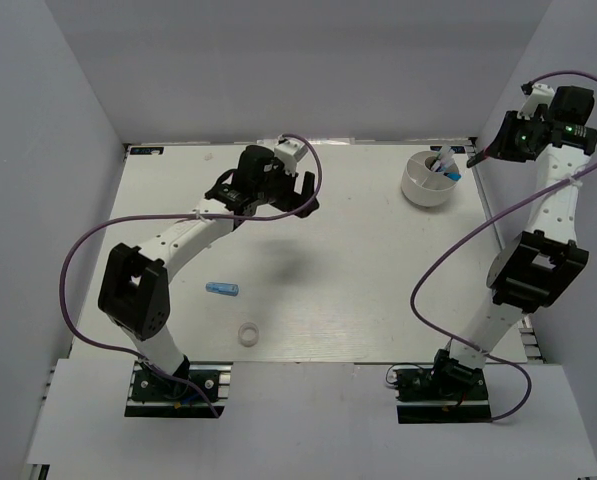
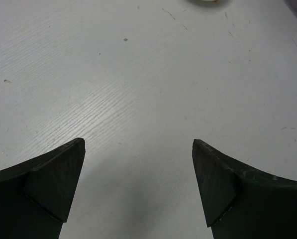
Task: Sort the stationery into containers
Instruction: Place the pen in the storage box.
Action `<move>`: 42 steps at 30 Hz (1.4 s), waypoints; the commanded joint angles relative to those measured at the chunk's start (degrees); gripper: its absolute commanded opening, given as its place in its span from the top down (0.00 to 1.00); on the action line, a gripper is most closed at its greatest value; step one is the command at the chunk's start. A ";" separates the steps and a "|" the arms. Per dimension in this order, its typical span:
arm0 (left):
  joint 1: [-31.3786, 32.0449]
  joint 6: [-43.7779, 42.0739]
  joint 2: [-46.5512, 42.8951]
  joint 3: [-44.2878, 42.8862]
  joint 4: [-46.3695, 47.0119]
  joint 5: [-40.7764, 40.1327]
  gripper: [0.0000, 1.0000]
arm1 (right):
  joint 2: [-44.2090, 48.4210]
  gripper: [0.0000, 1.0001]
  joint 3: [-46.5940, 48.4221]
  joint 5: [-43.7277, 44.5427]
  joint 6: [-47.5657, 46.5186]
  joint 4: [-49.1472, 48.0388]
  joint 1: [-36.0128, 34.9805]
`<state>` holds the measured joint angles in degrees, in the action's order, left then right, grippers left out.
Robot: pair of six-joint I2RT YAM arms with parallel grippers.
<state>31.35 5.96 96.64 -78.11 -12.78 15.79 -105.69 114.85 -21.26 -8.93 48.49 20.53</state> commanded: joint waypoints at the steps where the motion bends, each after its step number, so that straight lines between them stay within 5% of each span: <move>1: -1.11 1.25 -3.21 0.41 1.44 2.05 0.02 | -4.77 1.00 5.55 1.40 1.19 -5.86 -0.23; 42: -3.31 1.95 -4.18 -0.03 0.38 3.72 0.02 | -17.80 1.00 8.55 4.37 1.02 -11.66 -5.15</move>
<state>28.88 7.99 96.05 -78.13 -12.23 19.92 -122.96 121.84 -19.53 -7.07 38.79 15.66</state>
